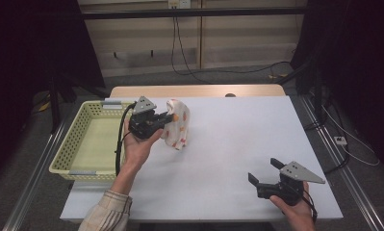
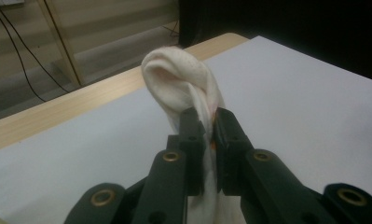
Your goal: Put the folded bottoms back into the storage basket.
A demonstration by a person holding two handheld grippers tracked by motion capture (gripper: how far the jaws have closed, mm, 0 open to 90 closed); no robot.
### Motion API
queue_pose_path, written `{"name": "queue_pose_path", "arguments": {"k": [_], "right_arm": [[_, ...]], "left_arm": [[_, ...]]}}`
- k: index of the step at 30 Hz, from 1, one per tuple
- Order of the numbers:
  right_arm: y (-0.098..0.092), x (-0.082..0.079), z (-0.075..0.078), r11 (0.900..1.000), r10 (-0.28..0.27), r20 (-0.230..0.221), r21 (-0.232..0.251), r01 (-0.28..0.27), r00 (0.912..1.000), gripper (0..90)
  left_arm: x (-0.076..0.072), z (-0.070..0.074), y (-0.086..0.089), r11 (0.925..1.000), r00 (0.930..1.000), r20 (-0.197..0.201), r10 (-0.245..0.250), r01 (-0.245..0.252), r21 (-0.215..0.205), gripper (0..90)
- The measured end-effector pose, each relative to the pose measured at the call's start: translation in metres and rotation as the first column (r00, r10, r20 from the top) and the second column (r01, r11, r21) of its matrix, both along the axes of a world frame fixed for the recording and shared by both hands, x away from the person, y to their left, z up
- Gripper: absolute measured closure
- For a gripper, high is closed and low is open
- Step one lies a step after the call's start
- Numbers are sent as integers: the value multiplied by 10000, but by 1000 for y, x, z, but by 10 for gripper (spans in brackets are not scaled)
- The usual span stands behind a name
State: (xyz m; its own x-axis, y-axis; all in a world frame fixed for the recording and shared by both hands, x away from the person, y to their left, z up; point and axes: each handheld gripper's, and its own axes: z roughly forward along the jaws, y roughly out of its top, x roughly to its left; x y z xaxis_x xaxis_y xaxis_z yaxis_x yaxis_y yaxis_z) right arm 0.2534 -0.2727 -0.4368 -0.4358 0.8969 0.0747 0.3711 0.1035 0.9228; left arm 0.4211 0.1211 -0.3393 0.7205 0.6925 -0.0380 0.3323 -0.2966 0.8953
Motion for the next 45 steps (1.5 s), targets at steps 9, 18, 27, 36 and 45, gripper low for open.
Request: {"name": "queue_pose_path", "arguments": {"k": [9,18,27,36,45], "right_arm": [[0,0,0,10000,-1,-4,0,1,10000,33],[0,1,0,10000,-5,12,4,5,10000,34],[0,0,0,10000,-22,16,2,22,10000,33],[0,0,0,10000,3,22,0,-3,10000,33],[0,0,0,10000,39,69,-42,-39,10000,32]], "left_arm": [[-4,7,10,9996,9997,211,93,-87,-284,833],[-8,15,18,9985,9988,386,294,-276,-466,833],[-14,23,26,9986,9978,561,352,-328,-426,833],[-19,32,35,9975,9956,798,483,-439,-552,833],[-32,42,41,9966,9905,1191,681,-619,-550,834]]}}
